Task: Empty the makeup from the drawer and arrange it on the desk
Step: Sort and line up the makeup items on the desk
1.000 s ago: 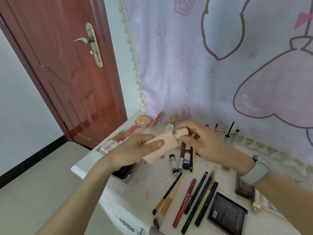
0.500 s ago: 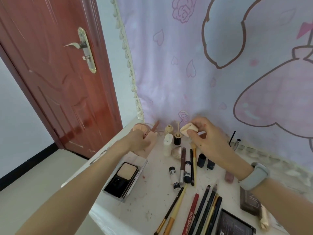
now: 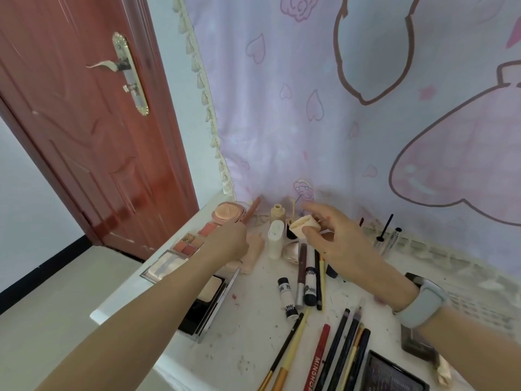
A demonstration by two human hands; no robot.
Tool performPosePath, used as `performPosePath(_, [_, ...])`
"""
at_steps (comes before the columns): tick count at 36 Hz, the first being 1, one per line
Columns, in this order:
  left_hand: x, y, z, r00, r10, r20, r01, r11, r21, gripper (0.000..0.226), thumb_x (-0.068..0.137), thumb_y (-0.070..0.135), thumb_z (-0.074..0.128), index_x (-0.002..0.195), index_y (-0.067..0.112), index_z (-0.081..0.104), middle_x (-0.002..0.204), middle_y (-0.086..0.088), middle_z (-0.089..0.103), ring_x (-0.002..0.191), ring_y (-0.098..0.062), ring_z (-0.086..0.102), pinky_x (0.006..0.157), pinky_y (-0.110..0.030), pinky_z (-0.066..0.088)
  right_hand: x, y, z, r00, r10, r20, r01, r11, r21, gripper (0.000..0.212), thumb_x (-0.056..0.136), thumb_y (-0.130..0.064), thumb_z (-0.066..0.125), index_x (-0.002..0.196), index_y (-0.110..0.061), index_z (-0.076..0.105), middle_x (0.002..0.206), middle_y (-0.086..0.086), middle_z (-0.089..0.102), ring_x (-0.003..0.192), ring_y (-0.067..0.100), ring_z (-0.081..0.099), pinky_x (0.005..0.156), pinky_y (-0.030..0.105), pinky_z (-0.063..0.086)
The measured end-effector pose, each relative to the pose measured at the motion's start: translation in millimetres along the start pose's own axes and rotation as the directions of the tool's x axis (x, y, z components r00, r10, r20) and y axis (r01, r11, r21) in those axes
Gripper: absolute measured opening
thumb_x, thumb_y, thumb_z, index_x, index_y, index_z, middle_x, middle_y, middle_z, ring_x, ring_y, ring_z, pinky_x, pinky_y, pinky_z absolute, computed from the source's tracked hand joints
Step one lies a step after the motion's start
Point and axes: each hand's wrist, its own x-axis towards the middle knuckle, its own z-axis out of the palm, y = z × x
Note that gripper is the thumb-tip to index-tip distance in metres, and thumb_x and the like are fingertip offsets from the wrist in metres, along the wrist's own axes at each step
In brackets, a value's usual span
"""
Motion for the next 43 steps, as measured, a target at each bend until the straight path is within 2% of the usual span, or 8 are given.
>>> performPosePath(2, [-1,1,1,0.997,0.031,-0.073,-0.027,0.998,0.054,0.011,0.090,0.014,0.048,0.094,0.004,0.051,0.067,0.000,0.041,0.057,-0.015,0.039,0.051,-0.026,0.032,-3,0,4,1.000,-0.011,0.015,0.011,1.000,-0.003,0.026,0.088,-0.011,0.057,0.108,-0.027,0.062,0.106,-0.006,0.061,0.094,0.005,0.060,0.076,0.007,0.044])
performPosePath(4, [-2,-1,4,0.990,0.091,-0.105,-0.080,0.992,0.102,0.048,0.091,0.014,0.048,0.138,0.011,0.038,0.077,0.000,0.052,0.062,-0.018,0.046,0.054,-0.029,0.036,-8,1,10,0.999,-0.001,0.044,0.001,1.000,-0.002,0.024,0.087,-0.012,0.057,0.100,-0.031,0.061,0.102,-0.009,0.064,0.090,-0.001,0.059,0.072,0.005,0.043])
performPosePath(7, [-4,-6,5,0.986,0.157,-0.050,-0.150,0.981,0.121,0.032,0.093,0.015,0.045,0.124,0.018,0.054,0.116,-0.002,0.059,0.096,-0.023,0.057,0.067,-0.031,0.041,-14,4,21,0.997,0.010,0.080,-0.003,0.996,-0.090,0.015,0.087,-0.025,0.057,0.097,-0.037,0.056,0.095,-0.018,0.062,0.083,-0.005,0.055,0.068,0.013,0.041])
performPosePath(14, [-5,-25,7,0.941,0.284,0.183,-0.295,0.955,0.037,0.049,0.090,0.002,0.035,0.132,0.020,0.051,0.135,0.000,0.050,0.120,-0.022,0.047,0.097,-0.036,0.042,-21,15,61,0.999,-0.018,0.033,0.030,0.898,-0.439,0.024,0.090,-0.040,0.051,0.108,-0.025,0.057,0.097,-0.010,0.051,0.087,0.008,0.045,0.067,0.023,0.032])
performPosePath(29, [-9,-37,6,0.911,0.366,0.189,-0.376,0.926,0.017,0.063,0.089,-0.008,0.033,0.139,0.028,0.043,0.154,0.009,0.024,0.135,-0.016,0.033,0.100,-0.025,0.033,-15,34,100,0.994,0.012,0.107,0.072,0.669,-0.740,0.040,0.089,-0.050,0.049,0.109,-0.016,0.051,0.109,0.003,0.060,0.108,0.023,0.050,0.102,0.040,0.025])
performPosePath(34, [-13,-38,3,0.910,0.355,0.216,-0.362,0.932,-0.006,0.065,0.089,-0.009,0.032,0.140,0.029,0.041,0.154,0.013,0.022,0.129,-0.015,0.041,0.097,-0.027,0.041,-21,36,94,0.970,-0.127,0.208,0.240,0.642,-0.729,0.038,0.088,-0.043,0.054,0.119,-0.021,0.050,0.105,-0.001,0.063,0.103,0.024,0.051,0.088,0.038,0.031])
performPosePath(39, [-13,-35,1,0.910,0.351,0.220,-0.365,0.931,0.024,0.068,0.087,-0.011,0.030,0.139,0.030,0.042,0.153,0.013,0.024,0.131,-0.016,0.041,0.103,-0.032,0.039,-23,31,93,0.936,-0.293,0.194,0.332,0.559,-0.760,0.028,0.056,-0.028,0.085,0.078,-0.023,0.068,0.063,-0.008,0.061,0.061,0.018,0.057,0.058,0.025,0.042])
performPosePath(43, [-15,-36,1,0.915,0.348,0.205,-0.359,0.933,0.021,0.066,0.087,-0.010,0.031,0.138,0.030,0.044,0.152,0.013,0.027,0.128,-0.015,0.043,0.100,-0.034,0.041,-21,30,99,0.957,-0.256,0.137,0.267,0.589,-0.763,0.019,0.061,-0.027,0.084,0.067,-0.022,0.066,0.060,-0.009,0.062,0.058,0.014,0.057,0.057,0.022,0.042])
